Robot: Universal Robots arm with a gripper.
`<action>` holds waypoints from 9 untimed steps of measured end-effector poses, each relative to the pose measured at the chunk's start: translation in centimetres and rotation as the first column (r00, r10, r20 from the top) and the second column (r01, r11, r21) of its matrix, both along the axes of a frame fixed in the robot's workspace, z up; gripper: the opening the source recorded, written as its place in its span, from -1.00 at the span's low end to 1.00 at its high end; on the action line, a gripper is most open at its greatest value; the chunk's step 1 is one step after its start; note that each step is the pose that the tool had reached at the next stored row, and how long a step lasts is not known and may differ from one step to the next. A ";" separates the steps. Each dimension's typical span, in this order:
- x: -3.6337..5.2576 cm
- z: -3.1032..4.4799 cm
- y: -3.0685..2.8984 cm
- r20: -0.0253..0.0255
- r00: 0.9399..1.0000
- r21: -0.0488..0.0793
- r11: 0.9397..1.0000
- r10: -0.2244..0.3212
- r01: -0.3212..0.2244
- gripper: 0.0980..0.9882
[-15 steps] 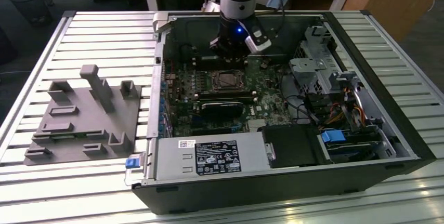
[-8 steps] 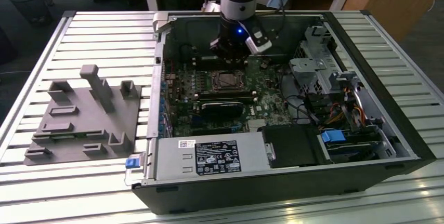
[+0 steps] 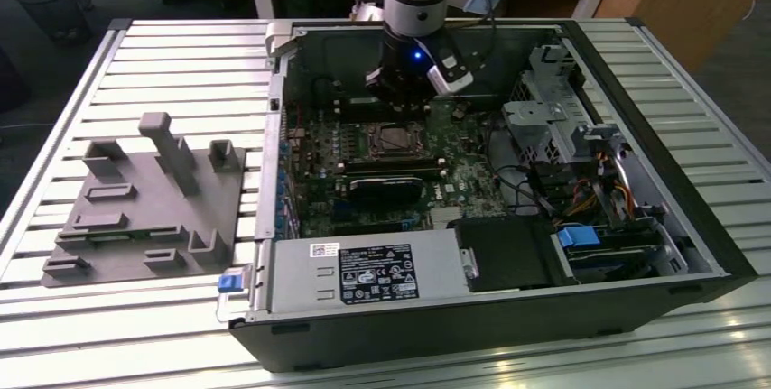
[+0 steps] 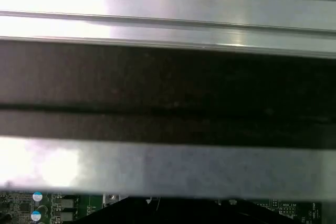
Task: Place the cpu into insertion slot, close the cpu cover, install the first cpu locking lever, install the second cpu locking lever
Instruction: 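Install the second cpu locking lever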
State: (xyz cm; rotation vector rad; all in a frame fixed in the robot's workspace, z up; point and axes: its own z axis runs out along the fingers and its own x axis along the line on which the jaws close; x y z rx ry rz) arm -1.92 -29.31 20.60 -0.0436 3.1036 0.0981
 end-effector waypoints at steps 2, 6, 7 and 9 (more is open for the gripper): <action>0.01 0.00 -0.14 0.000 1.000 0.000 1.000 0.000 0.000 -0.98; 0.04 0.00 -0.48 0.000 1.000 0.000 1.000 0.000 0.000 -0.98; 0.06 0.00 -0.56 0.000 1.000 0.000 1.000 0.000 0.000 -0.98; 0.08 0.00 -0.76 0.000 1.000 0.000 1.000 0.000 0.000 -0.98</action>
